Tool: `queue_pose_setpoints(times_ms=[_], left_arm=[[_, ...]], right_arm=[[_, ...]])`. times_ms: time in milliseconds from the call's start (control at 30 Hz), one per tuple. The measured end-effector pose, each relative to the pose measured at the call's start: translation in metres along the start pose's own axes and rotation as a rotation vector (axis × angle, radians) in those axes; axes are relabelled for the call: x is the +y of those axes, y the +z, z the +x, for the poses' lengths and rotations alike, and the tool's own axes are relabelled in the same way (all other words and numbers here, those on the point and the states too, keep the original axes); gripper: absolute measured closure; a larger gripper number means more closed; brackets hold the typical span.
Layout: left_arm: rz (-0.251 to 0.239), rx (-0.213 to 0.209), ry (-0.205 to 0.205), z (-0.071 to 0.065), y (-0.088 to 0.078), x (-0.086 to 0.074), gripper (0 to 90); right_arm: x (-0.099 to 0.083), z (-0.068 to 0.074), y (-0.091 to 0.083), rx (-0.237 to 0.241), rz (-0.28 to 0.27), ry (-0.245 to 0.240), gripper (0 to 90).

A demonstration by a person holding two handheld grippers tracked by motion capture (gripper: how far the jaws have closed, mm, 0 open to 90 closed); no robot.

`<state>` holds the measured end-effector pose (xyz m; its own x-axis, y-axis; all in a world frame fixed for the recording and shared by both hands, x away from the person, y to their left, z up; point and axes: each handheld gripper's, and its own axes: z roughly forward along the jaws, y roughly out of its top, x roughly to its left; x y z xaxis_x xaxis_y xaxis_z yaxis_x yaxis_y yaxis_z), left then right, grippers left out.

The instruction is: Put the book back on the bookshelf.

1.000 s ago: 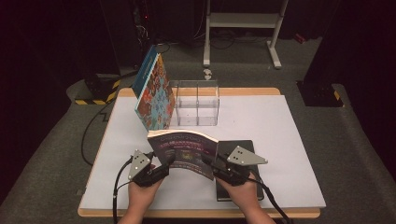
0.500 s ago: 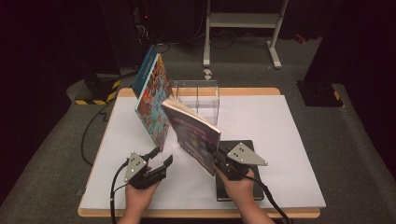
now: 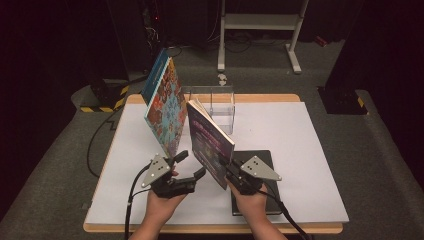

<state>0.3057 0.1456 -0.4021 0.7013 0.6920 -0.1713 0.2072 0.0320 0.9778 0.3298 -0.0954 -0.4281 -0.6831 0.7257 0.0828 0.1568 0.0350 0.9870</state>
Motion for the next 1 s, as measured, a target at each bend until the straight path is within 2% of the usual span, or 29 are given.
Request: queue_pose_setpoints(times_ms=[67,100,167,233,333,400,467,533,600,667,700,733,800,867,933,1000], left_arm=[[-0.008,-0.041,-0.003,-0.009,0.01,0.011,15.5],[-0.008,-0.043,0.007,-0.013,0.014,0.016,15.3],[0.004,-0.039,0.021,-0.018,0.024,0.02,14.9],[0.029,-0.026,0.009,-0.019,0.031,0.021,14.9],[0.03,-0.013,-0.012,-0.021,0.033,0.017,13.8],[0.024,-0.009,-0.004,-0.022,0.032,0.014,9.3],[0.027,0.022,-0.005,-0.024,0.033,0.012,8.6],[0.037,0.041,-0.011,-0.024,0.033,0.011,8.3],[0.057,0.07,-0.012,-0.022,0.034,0.01,13.4],[0.074,0.09,0.014,-0.021,0.034,0.008,17.8],[0.075,0.115,0.04,-0.022,0.033,0.007,24.0],[0.078,0.121,0.055,-0.022,0.033,0.006,30.4],[0.075,0.121,0.061,-0.022,0.032,0.006,34.1],[0.067,0.14,0.095,-0.025,0.03,0.006,39.0],[0.066,0.159,0.13,-0.027,0.026,0.006,44.8],[0.07,0.173,0.14,-0.028,0.024,0.006,47.7]], right_arm=[[-0.001,0.001,0.0,0.008,-0.001,-0.001,81.1],[-0.001,0.002,0.0,0.013,-0.003,0.002,80.7],[-0.002,0.003,0.0,0.029,-0.001,0.002,77.8],[-0.004,0.004,-0.002,0.063,0.017,0.009,70.4],[-0.014,0.007,-0.012,0.098,0.052,0.015,64.4],[-0.021,0.008,-0.019,0.126,0.078,0.023,64.2],[-0.024,0.009,-0.02,0.16,0.093,0.036,62.9],[-0.025,0.014,-0.019,0.184,0.099,0.019,61.7],[-0.026,0.019,-0.015,0.219,0.115,0.016,61.1],[-0.027,0.023,-0.013,0.241,0.131,-0.001,59.6],[-0.027,0.024,-0.013,0.244,0.139,-0.014,58.3],[-0.028,0.024,-0.015,0.24,0.146,-0.023,57.7],[-0.028,0.02,-0.022,0.239,0.152,-0.017,55.3],[-0.027,0.014,-0.032,0.228,0.153,-0.012,54.5],[-0.025,0.002,-0.047,0.195,0.153,-0.021,54.1],[-0.024,-0.01,-0.058,0.147,0.152,-0.037,54.2]])
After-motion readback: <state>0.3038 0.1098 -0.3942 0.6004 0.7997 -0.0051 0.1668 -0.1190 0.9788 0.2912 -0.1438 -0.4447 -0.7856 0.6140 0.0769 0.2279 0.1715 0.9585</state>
